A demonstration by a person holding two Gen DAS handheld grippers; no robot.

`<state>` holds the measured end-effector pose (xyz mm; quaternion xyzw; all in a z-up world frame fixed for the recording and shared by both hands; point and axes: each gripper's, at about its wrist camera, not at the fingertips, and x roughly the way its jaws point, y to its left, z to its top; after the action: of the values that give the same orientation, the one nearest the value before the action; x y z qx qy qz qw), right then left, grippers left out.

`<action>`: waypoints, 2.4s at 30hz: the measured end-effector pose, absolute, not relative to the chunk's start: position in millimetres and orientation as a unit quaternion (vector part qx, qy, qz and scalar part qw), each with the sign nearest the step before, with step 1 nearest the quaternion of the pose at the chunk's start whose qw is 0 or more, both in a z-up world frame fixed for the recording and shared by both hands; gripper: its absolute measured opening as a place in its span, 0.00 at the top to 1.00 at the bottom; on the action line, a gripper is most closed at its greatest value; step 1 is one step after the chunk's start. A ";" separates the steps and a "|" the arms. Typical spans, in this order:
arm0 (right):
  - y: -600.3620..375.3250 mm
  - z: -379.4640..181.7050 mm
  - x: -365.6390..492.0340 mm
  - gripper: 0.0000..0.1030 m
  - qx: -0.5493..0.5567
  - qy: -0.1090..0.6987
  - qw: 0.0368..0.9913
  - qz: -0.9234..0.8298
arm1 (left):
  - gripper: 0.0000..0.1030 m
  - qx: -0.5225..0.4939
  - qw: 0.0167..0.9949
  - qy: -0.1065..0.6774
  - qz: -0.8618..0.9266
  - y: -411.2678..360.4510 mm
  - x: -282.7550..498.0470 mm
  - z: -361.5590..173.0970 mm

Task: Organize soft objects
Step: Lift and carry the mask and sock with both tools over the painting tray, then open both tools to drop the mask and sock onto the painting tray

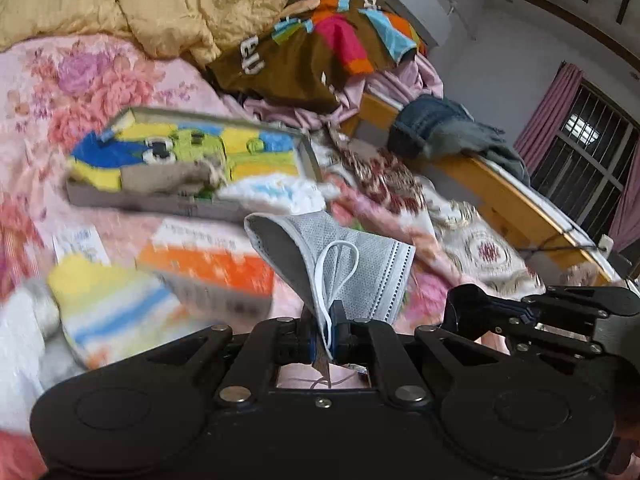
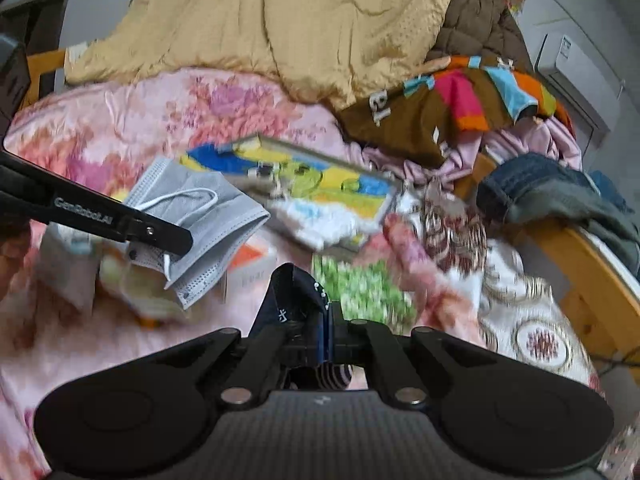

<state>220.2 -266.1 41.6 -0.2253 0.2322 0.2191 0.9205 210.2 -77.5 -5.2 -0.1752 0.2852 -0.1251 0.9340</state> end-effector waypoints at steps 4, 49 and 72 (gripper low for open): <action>-249.6 54.5 239.0 0.98 -0.231 0.224 0.918 0.231 | 0.94 -0.173 0.939 0.271 -0.121 -61.1 234.1 11.0; -188.3 36.5 447.5 0.74 -0.072 0.313 0.921 0.223 | 0.87 -0.135 0.907 0.396 0.050 -5.4 455.6 -8.6; -206.0 50.4 445.1 0.12 -0.037 0.301 0.932 0.198 | 0.14 -0.130 0.916 0.366 0.101 13.6 436.1 0.6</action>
<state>445.1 -206.0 50.4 -0.0367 0.3011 0.1977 0.9322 436.1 13.6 0.6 -0.1302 0.3655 0.1009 0.9161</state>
